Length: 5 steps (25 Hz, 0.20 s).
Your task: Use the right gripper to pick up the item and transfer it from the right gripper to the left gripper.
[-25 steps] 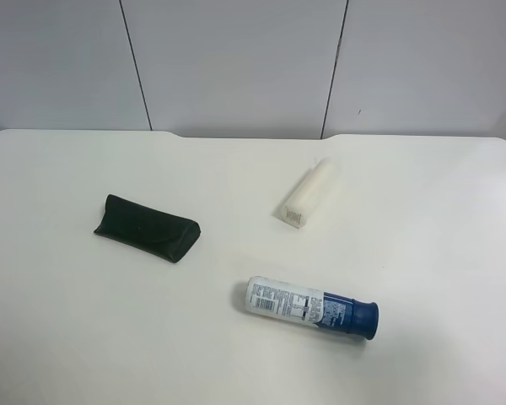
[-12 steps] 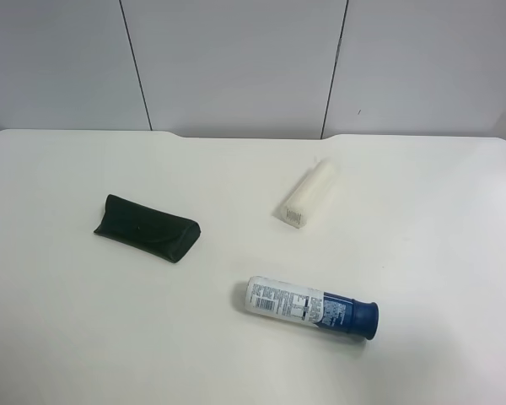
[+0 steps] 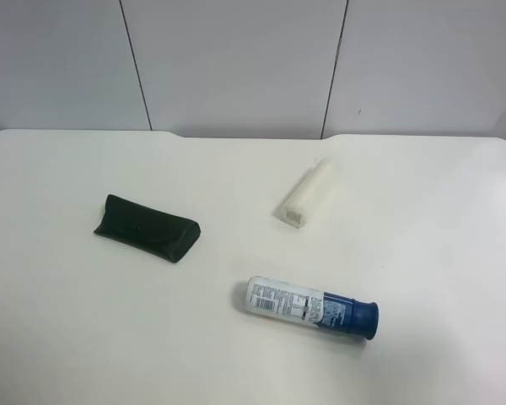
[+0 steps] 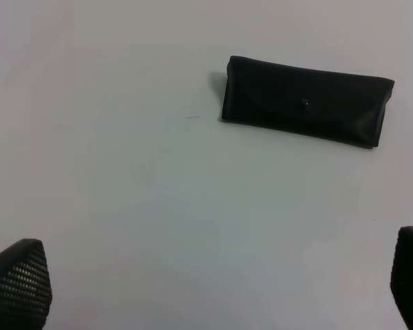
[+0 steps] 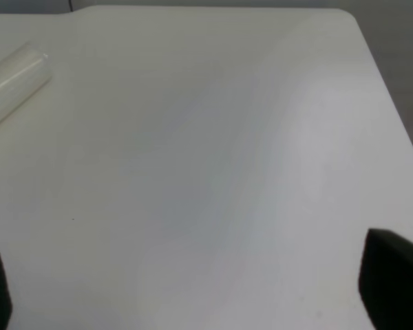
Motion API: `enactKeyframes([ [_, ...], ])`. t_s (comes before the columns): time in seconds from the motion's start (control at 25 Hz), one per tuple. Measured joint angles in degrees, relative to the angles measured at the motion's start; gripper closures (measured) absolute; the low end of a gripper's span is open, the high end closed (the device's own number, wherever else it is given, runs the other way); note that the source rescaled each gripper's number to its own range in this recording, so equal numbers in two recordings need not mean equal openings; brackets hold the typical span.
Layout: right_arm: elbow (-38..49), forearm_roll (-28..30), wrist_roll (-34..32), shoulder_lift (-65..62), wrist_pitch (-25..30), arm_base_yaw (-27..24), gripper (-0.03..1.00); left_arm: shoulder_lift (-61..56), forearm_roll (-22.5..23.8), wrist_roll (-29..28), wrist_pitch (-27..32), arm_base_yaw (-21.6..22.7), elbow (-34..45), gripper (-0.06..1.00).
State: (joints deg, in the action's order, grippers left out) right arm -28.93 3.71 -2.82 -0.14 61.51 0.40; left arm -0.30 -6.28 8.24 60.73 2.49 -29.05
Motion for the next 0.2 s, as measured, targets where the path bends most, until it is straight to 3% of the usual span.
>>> enactKeyframes([
  [0.2, 0.0, 0.0, 0.0, 0.0, 0.0, 0.0, -0.03, 0.0, 0.0, 0.0, 0.0, 0.0, 0.0, -0.06],
])
